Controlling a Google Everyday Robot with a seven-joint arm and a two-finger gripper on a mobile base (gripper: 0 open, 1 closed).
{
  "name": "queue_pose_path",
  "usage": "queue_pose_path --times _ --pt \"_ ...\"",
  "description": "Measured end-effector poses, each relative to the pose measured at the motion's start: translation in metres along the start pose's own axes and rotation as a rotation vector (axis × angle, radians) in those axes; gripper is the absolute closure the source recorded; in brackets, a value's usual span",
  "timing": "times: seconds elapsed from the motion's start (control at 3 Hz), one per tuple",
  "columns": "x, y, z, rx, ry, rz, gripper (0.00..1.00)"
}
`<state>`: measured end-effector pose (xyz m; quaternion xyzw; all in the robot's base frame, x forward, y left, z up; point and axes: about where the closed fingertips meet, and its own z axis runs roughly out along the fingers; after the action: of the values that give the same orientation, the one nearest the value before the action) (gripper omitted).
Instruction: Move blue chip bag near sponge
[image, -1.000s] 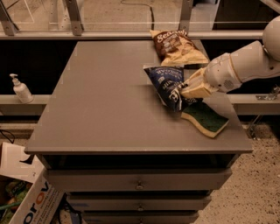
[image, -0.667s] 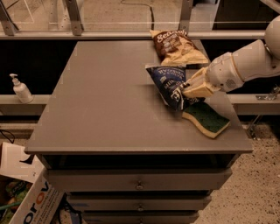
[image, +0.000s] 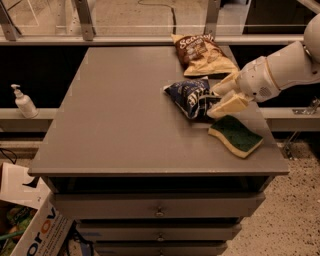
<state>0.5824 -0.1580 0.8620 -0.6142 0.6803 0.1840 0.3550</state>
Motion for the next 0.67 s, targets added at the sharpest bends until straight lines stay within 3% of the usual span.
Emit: queue_pose_path --times 0.33,0.67 --pt "-0.0010 -0.0005 -0.0004 -0.002 0.002 -0.001 0.00" --pt "-0.0012 -0.0008 -0.0013 -0.001 0.002 0.000 0.00"
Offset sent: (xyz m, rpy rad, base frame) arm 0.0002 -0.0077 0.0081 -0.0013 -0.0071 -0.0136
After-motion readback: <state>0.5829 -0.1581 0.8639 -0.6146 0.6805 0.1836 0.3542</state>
